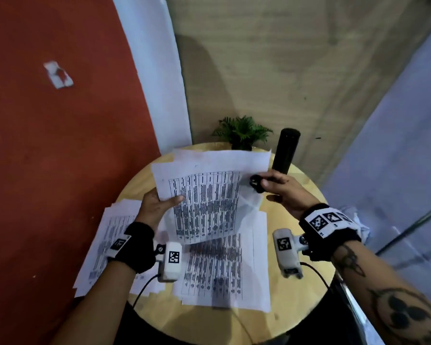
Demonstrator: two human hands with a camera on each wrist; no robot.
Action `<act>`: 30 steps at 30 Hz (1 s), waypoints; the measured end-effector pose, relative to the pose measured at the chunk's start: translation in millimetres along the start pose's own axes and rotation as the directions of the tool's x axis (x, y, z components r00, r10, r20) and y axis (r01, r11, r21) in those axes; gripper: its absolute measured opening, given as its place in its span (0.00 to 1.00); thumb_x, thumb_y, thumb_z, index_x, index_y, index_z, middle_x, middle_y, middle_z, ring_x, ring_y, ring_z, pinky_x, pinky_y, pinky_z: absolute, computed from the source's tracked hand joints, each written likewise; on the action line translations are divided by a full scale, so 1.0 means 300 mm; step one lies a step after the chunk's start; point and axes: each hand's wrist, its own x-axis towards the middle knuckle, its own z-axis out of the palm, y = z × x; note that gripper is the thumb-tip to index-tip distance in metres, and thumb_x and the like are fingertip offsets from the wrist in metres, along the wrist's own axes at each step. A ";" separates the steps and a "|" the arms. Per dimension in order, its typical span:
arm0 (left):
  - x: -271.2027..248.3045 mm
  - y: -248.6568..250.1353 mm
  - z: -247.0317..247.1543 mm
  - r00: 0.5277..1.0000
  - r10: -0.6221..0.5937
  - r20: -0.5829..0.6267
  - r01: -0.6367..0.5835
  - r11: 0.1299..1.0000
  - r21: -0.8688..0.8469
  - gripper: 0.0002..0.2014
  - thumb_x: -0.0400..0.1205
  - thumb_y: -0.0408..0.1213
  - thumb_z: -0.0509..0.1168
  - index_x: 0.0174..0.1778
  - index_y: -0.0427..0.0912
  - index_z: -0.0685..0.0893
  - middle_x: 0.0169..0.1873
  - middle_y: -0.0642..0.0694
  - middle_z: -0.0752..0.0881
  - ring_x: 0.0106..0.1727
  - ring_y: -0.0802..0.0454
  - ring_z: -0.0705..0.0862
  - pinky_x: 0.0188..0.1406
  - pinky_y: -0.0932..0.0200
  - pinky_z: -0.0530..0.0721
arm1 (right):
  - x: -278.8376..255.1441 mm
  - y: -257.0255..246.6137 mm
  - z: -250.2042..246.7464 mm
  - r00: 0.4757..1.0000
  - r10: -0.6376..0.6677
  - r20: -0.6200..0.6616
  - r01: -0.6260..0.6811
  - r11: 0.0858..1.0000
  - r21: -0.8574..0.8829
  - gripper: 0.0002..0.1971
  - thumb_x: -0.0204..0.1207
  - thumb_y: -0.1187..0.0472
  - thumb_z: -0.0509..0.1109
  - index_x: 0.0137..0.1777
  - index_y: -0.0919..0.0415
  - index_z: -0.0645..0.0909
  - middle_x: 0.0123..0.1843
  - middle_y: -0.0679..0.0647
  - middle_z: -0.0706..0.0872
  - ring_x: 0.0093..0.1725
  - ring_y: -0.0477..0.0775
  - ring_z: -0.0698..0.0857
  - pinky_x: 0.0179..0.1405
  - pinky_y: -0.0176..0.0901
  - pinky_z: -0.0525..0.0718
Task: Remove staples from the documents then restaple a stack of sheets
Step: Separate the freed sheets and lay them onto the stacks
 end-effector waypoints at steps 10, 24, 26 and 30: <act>-0.031 0.221 -0.044 0.992 0.033 0.120 -0.027 0.998 -0.050 0.27 0.59 0.40 0.82 0.53 0.41 0.83 0.42 0.56 0.92 0.45 0.63 0.89 0.48 0.62 0.82 | -0.068 -0.215 0.055 0.952 -0.262 0.158 0.245 0.962 0.124 0.32 0.31 0.40 0.88 0.40 0.50 0.91 0.38 0.47 0.90 0.30 0.39 0.85 0.22 0.25 0.74; -0.127 0.649 0.093 0.704 0.675 0.221 -0.569 0.350 0.744 0.59 0.52 0.77 0.66 0.79 0.54 0.61 0.78 0.49 0.65 0.77 0.51 0.58 0.76 0.39 0.59 | -0.172 -0.409 0.039 0.885 -0.348 0.310 0.353 0.935 0.042 0.32 0.32 0.39 0.87 0.42 0.46 0.91 0.41 0.46 0.91 0.35 0.41 0.87 0.33 0.27 0.79; -0.121 0.702 0.133 0.739 0.594 0.318 -0.577 0.314 0.754 0.54 0.51 0.76 0.65 0.75 0.59 0.69 0.75 0.58 0.69 0.79 0.56 0.56 0.74 0.31 0.57 | -0.188 -0.428 0.024 0.873 -0.338 0.350 0.346 0.937 0.043 0.32 0.33 0.42 0.88 0.43 0.47 0.91 0.43 0.48 0.91 0.38 0.44 0.88 0.37 0.30 0.81; -0.102 0.772 0.179 0.766 0.494 0.411 -0.616 0.379 0.691 0.40 0.51 0.72 0.67 0.60 0.63 0.78 0.60 0.71 0.72 0.72 0.67 0.61 0.73 0.38 0.54 | -0.240 -0.464 0.002 0.854 -0.346 0.390 0.353 0.934 0.056 0.32 0.32 0.47 0.89 0.42 0.52 0.91 0.44 0.51 0.92 0.39 0.47 0.89 0.40 0.33 0.85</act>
